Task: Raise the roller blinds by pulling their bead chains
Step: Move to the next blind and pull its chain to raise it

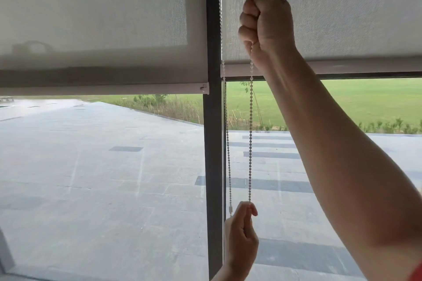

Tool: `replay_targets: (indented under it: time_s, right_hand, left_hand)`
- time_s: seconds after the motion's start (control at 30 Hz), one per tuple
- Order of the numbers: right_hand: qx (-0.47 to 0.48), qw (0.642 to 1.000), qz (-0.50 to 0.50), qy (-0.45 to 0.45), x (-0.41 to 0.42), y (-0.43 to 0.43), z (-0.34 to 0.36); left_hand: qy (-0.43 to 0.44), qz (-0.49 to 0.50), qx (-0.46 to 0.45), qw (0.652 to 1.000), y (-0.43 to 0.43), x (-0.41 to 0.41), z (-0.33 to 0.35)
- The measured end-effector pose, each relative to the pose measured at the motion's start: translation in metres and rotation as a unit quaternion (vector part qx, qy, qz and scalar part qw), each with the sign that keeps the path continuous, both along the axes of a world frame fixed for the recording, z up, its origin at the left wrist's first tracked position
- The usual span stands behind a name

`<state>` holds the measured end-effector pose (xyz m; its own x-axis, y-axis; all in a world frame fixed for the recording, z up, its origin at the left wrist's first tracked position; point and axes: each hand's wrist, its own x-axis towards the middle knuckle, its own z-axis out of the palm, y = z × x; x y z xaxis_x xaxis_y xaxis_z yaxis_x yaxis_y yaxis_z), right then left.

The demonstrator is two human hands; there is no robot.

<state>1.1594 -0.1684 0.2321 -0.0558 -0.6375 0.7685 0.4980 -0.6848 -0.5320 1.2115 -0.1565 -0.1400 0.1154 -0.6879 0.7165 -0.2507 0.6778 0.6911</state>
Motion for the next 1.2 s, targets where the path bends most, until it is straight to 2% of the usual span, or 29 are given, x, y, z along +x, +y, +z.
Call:
replay_targets:
  time_s: [0.33, 0.53, 0.83, 1.2]
  right_hand:
    - [0.006, 1.0, -0.005, 0.001, -0.007, -0.003, -0.043]
    - [-0.004, 1.0, -0.024, 0.001, -0.017, 0.0, -0.045]
    - [-0.01, 0.999, -0.033, -0.007, -0.02, 0.005, -0.059]
    - [0.01, 0.992, -0.123, 0.027, -0.017, -0.008, -0.049]
  left_hand:
    - [-0.063, 0.003, 0.025, 0.998, 0.002, -0.006, -0.033]
    - [-0.088, -0.009, 0.019, 0.996, 0.001, -0.011, -0.033]
    - [-0.102, -0.009, 0.02, 0.995, 0.001, -0.008, -0.047]
    - [-0.078, -0.06, 0.053, 0.994, -0.003, -0.012, -0.036]
